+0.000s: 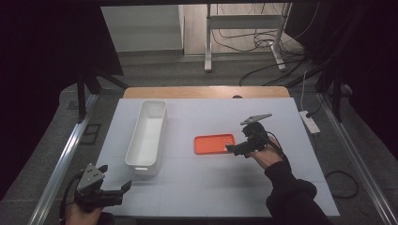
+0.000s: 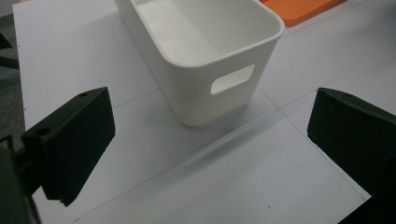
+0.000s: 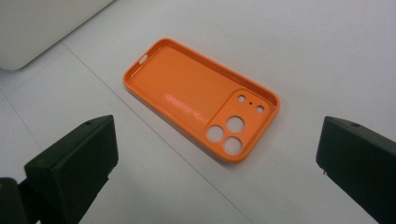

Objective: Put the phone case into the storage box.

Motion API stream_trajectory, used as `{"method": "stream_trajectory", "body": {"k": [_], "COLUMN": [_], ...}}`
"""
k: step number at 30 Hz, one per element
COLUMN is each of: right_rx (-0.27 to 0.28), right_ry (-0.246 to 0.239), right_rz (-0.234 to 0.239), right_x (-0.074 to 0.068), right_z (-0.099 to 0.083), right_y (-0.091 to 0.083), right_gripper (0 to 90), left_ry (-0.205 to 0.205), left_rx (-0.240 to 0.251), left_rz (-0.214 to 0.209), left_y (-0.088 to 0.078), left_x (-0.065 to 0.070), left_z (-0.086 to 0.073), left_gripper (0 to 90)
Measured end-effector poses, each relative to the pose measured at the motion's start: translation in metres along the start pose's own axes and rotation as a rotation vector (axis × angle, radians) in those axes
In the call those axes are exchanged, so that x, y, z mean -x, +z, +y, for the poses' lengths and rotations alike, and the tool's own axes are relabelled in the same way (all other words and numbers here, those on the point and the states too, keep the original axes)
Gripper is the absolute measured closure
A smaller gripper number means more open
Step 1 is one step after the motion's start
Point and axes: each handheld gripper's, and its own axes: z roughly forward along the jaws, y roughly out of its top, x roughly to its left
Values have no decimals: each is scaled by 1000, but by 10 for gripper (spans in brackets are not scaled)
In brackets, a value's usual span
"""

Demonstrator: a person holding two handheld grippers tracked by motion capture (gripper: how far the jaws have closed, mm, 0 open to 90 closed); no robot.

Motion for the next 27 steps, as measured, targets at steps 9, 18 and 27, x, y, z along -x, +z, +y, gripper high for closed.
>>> {"method": "stream_trajectory", "body": {"k": [9, 18, 27], "right_rx": [-36, -70, -79], "right_ry": [-4, -13, -19], "right_rz": [-20, -51, -35], "right_x": [-4, -9, -15], "right_z": [10, 20, 31], "right_y": [15, 29, 41], "right_gripper": [0, 0, 0], "left_ry": [2, 4, 6], "left_rx": [1, 2, 2], "left_rz": [-2, -4, -4], "left_y": [0, 0, 0], "left_x": [0, 0, 0], "left_z": [0, 0, 0], "left_gripper": [18, 17, 17]}}
